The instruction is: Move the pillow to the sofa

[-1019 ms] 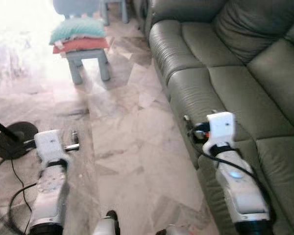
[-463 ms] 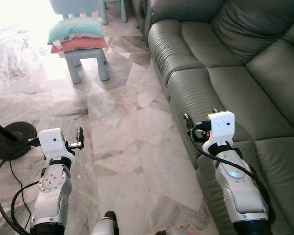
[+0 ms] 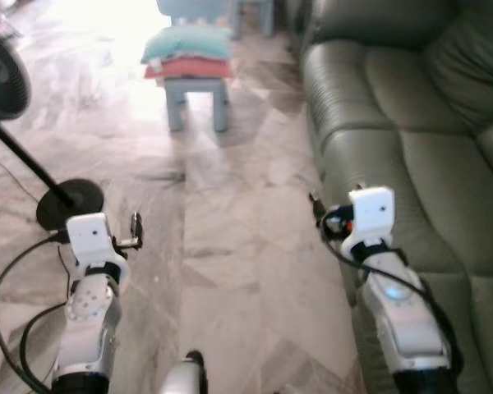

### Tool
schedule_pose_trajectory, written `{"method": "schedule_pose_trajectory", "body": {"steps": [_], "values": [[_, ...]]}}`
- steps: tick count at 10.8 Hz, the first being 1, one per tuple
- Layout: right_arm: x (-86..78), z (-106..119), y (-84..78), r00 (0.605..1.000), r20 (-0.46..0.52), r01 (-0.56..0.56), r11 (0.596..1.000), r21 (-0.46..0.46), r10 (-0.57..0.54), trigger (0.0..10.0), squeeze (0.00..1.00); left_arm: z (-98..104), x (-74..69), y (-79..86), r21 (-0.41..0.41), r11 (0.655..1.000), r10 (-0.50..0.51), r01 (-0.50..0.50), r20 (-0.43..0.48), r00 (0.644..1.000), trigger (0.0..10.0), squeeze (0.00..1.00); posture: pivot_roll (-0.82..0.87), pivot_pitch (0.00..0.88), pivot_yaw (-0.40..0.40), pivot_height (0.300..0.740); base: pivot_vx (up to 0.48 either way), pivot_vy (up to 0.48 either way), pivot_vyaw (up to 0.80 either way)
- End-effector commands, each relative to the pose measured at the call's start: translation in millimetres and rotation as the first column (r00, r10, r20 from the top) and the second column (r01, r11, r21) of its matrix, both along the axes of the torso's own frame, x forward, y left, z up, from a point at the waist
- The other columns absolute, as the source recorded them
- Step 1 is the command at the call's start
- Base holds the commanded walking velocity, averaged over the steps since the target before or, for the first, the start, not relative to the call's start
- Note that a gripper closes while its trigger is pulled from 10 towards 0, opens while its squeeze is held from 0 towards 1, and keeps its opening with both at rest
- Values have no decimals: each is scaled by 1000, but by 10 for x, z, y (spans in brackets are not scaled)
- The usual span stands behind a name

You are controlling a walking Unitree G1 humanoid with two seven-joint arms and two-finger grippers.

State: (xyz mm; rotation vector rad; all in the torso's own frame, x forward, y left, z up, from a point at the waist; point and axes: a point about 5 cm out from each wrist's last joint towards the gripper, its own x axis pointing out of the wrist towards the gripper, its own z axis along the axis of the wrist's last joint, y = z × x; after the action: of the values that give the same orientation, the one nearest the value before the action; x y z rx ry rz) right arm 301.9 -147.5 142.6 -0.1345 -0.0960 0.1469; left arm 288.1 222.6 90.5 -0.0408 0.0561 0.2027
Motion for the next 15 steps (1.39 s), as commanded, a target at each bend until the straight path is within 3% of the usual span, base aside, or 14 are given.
{"method": "schedule_pose_trajectory", "body": {"steps": [1, 7, 15], "values": [[-26, -49, -33, 1000, -13, 16, 1000, 0, -16, 10000, 0, -21, -21, 14, 7, 1000, 6, -6, -9, 1000, 10000, 0, -74, 218, -43, 740, 0, 0, 0], [-37, -58, -32, 1000, -11, 28, 1000, 10, -28, 10000, 0, -32, -38, 17, 4, 1000, -12, 13, -12, 1000, 10000, 0, -74, 226, -38, 740, 0, 0, 0], [-45, -55, -15, 1000, -8, 13, 1000, 6, -13, 10000, 0, -51, -57, 2, 4, 1000, -16, 16, -16, 1000, 10000, 0, -80, 227, -44, 740, 334, 330, 0]]}}
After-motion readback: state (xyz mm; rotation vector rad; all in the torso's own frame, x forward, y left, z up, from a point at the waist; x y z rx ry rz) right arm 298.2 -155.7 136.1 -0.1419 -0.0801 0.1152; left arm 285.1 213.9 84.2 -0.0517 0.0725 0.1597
